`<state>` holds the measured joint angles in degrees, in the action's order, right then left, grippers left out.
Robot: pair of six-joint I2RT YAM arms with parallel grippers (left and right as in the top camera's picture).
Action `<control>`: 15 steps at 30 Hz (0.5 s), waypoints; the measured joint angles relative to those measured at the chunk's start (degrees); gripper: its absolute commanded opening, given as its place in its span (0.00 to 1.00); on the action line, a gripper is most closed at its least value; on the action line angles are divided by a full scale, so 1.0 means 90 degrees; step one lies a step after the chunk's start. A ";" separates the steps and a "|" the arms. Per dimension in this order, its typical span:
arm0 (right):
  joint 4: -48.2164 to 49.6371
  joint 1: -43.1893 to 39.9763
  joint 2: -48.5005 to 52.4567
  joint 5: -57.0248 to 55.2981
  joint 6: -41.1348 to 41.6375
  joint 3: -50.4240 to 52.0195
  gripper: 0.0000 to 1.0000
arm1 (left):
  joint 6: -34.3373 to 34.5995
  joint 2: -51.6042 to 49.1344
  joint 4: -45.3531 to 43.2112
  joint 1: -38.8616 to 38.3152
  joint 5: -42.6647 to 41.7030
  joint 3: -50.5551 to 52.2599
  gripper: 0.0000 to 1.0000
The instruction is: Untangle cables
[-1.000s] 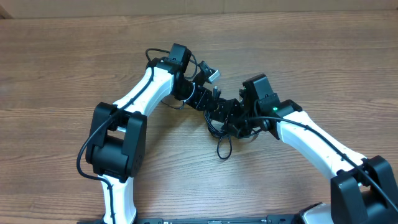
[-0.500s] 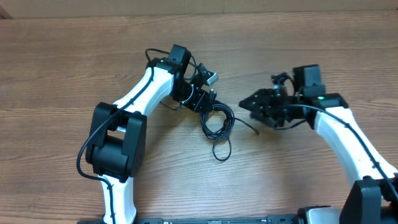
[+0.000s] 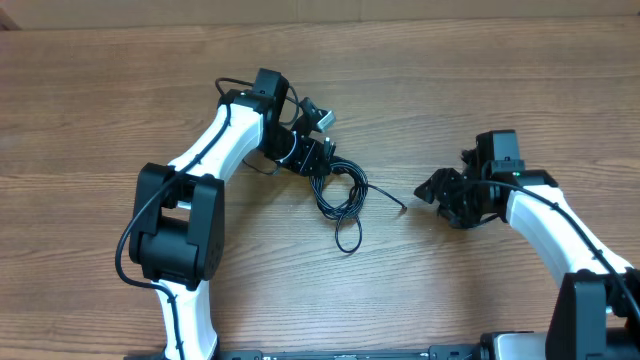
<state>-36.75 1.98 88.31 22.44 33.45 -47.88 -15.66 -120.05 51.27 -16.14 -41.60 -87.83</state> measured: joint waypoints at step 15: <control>0.1020 0.0359 0.0053 0.0204 0.4626 0.0500 0.41 | 0.0000 0.0000 0.0063 0.0000 -0.0022 0.0000 0.04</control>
<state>-27.57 5.21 88.79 24.27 75.09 -43.38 -15.66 -120.05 51.83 -16.14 -41.80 -87.83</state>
